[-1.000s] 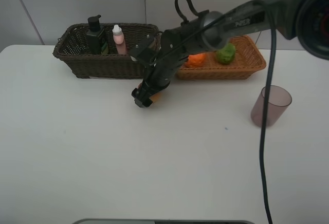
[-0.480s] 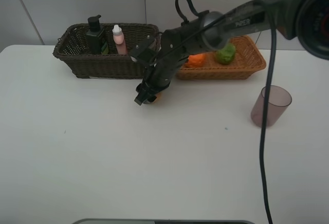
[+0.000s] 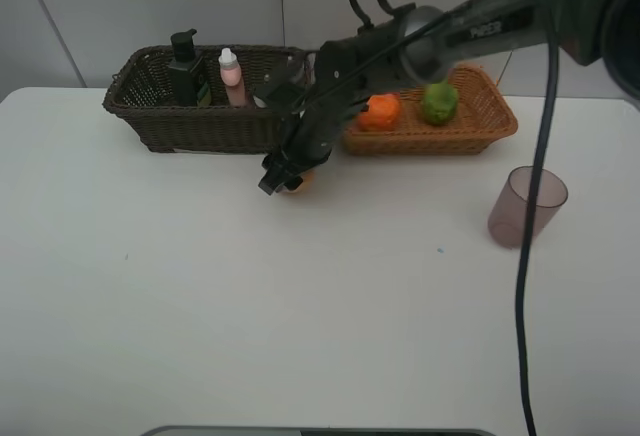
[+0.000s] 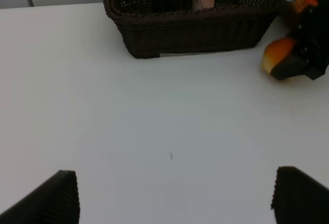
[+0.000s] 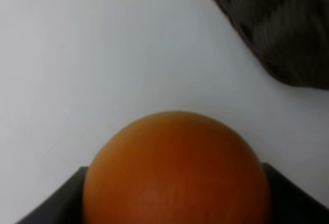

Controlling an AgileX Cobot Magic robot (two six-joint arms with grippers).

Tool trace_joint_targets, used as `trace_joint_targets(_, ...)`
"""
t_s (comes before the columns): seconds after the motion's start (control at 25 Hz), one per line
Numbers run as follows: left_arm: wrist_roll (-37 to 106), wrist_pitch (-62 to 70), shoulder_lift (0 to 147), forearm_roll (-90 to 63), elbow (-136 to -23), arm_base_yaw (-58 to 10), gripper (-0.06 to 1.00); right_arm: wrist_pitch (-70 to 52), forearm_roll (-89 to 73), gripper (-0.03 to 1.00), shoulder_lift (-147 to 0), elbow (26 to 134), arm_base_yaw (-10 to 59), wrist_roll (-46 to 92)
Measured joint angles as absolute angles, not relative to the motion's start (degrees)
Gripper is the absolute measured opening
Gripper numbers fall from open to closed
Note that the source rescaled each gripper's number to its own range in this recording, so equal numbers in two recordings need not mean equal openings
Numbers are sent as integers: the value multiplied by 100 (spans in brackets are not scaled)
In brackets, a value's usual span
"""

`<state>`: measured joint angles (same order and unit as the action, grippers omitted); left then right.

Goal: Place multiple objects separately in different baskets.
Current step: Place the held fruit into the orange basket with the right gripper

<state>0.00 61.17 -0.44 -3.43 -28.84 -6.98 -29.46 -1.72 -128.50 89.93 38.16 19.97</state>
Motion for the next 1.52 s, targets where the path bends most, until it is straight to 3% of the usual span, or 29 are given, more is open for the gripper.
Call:
trace_joint_targets(0.36, 0, 6117, -44, -343, -2884, -698, 95, -4201, -563, 57, -12022, 9013, 3675, 1662)
trace_joint_targets(0.72, 0, 6117, -44, -343, -2884, -698, 95, -4707, 45, 57, -11676, 9053, 2604, -246)
trace_joint_targets(1.08, 0, 6117, -44, -343, -2884, -698, 95, -3791, 259, 57, -11713, 9066, 1820, -481)
trace_joint_targets(1.52, 0, 6117, -44, -343, -2884, -698, 95, -3056, 581, 57, -12191, 9069, 1692, -516)
